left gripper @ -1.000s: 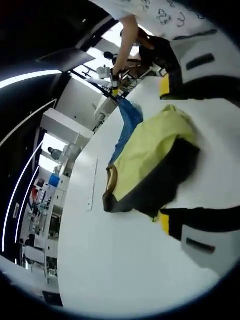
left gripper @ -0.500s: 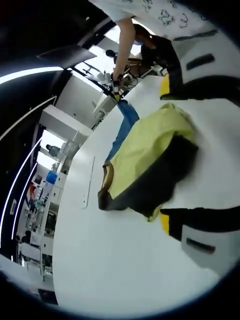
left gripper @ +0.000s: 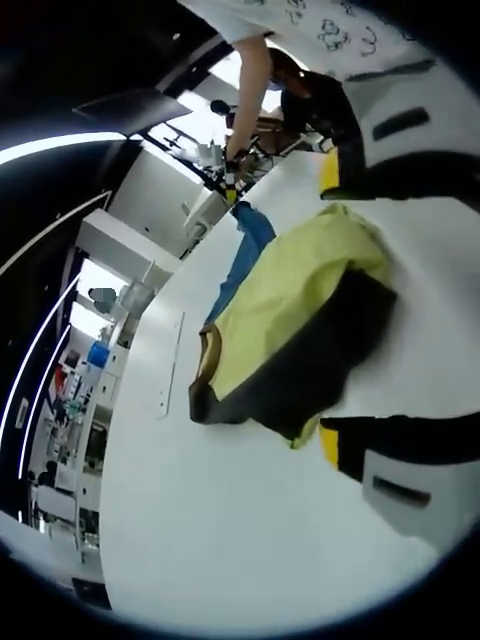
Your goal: Fold the garment on the visible template until the final outline fits inside the template.
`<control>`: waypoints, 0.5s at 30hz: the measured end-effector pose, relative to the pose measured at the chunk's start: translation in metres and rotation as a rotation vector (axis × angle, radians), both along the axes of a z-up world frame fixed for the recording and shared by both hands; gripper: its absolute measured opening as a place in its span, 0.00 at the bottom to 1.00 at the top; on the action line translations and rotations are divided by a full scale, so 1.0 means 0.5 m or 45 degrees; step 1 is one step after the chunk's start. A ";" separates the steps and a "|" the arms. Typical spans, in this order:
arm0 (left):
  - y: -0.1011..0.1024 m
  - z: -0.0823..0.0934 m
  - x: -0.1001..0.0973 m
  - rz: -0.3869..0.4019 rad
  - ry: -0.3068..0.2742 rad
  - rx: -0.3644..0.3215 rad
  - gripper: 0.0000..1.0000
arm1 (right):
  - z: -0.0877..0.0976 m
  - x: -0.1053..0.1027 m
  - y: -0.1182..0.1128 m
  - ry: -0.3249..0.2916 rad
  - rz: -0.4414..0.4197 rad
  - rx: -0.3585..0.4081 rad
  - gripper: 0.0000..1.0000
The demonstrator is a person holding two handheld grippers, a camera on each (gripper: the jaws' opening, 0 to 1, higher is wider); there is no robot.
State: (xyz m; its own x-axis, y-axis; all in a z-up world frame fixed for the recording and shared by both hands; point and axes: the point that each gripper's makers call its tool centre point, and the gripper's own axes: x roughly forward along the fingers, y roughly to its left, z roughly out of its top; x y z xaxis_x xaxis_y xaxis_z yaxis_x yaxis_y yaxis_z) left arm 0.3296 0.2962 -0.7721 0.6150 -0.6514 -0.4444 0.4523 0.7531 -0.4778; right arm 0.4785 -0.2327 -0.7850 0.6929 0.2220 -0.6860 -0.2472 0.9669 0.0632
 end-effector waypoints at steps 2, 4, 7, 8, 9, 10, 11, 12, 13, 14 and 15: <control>-0.002 0.000 0.000 -0.003 0.000 0.000 0.87 | 0.003 -0.013 0.005 -0.011 0.010 0.010 0.28; -0.003 0.000 0.000 -0.005 0.000 -0.001 0.87 | 0.001 -0.020 0.006 -0.018 0.026 0.010 0.33; -0.003 -0.001 -0.001 -0.005 0.002 -0.004 0.87 | -0.004 -0.028 0.009 -0.013 0.052 0.015 0.41; -0.003 -0.001 -0.001 -0.005 0.002 -0.005 0.87 | -0.005 -0.033 0.010 -0.006 0.052 0.020 0.45; -0.003 -0.001 -0.001 -0.005 0.002 -0.005 0.87 | -0.009 -0.039 0.012 0.000 0.056 0.011 0.48; -0.003 -0.001 -0.001 -0.004 0.001 -0.006 0.87 | -0.011 -0.043 0.014 0.003 0.063 0.002 0.50; -0.003 -0.001 -0.001 -0.003 0.001 -0.007 0.87 | -0.015 -0.040 0.010 0.000 0.063 0.002 0.51; -0.003 0.000 -0.002 -0.002 0.002 -0.009 0.87 | -0.020 -0.043 0.007 0.021 0.048 0.006 0.48; -0.002 0.000 -0.002 -0.001 0.001 -0.009 0.87 | -0.033 -0.046 -0.003 0.066 0.031 0.009 0.39; -0.002 0.000 -0.002 0.000 0.002 -0.010 0.87 | -0.033 -0.044 -0.003 0.056 0.041 0.011 0.33; -0.001 0.000 -0.003 0.001 0.001 -0.010 0.87 | -0.040 -0.047 -0.003 0.062 0.036 0.022 0.30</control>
State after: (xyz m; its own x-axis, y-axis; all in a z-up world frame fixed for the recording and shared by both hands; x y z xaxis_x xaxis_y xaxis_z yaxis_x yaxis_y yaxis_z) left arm 0.3283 0.2957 -0.7720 0.6151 -0.6542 -0.4400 0.4512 0.7498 -0.4840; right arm 0.4548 -0.2342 -0.8048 0.6522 0.2530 -0.7146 -0.2703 0.9583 0.0925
